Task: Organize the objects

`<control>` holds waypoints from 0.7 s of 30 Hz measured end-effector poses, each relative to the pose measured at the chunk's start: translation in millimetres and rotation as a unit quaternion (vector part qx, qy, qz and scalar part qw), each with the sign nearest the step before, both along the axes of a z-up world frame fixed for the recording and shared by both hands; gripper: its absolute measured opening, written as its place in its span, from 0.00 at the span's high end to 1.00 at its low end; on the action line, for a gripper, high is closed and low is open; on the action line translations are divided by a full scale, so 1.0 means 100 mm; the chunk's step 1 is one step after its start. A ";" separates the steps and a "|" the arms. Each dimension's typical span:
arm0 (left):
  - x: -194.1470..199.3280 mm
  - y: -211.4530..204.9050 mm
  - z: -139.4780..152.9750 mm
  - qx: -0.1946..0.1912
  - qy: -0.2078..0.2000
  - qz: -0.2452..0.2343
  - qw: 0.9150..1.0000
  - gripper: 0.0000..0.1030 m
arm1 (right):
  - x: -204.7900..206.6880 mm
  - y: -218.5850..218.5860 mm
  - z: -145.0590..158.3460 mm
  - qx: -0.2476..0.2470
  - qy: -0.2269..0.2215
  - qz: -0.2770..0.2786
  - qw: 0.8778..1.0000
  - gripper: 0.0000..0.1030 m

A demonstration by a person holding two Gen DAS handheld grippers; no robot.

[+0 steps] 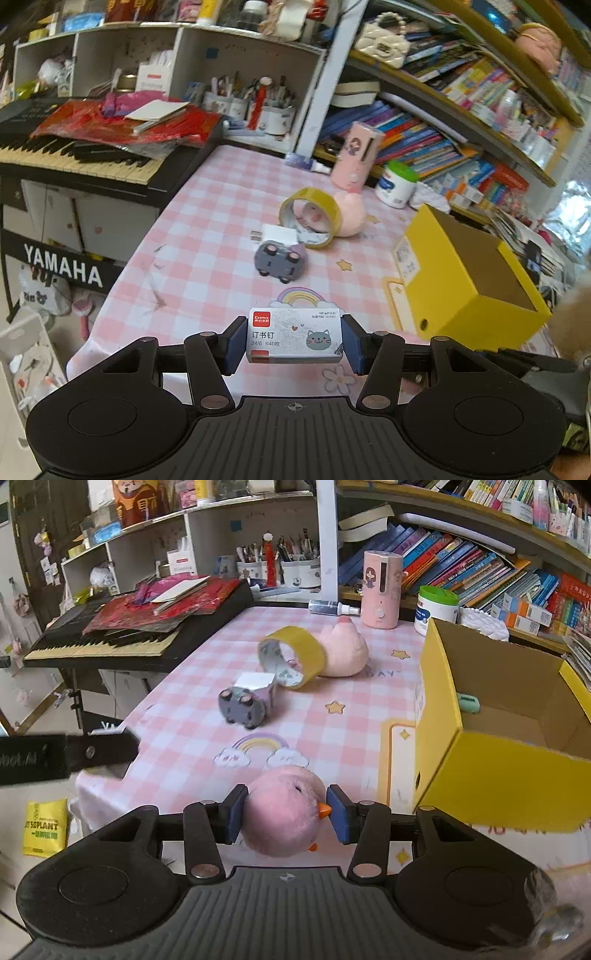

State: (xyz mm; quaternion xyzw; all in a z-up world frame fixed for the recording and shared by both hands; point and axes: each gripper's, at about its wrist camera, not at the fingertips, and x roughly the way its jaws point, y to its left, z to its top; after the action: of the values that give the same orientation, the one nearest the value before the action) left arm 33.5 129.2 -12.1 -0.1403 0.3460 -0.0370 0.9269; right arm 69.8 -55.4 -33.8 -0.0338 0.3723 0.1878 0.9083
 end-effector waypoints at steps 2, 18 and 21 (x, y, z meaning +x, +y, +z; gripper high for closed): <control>-0.06 -0.04 0.00 0.001 0.000 -0.012 1.000 0.50 | -0.13 -0.02 0.00 -0.001 0.002 -0.004 1.000 0.57; -0.28 -0.78 -0.09 0.011 0.010 -0.168 0.986 0.50 | -0.94 -0.65 -0.12 0.003 0.019 -0.147 0.989 0.57; -0.30 -0.94 -0.10 0.008 0.011 -0.193 0.981 0.50 | -1.04 -0.81 -0.13 0.002 0.021 -0.177 0.984 0.57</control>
State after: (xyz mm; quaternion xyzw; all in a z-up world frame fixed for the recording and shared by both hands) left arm 3.7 35.0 -22.3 -0.0636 0.3771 -0.2108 0.8996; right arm -33.7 -136.2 -46.9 0.0385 0.3911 0.0254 0.9192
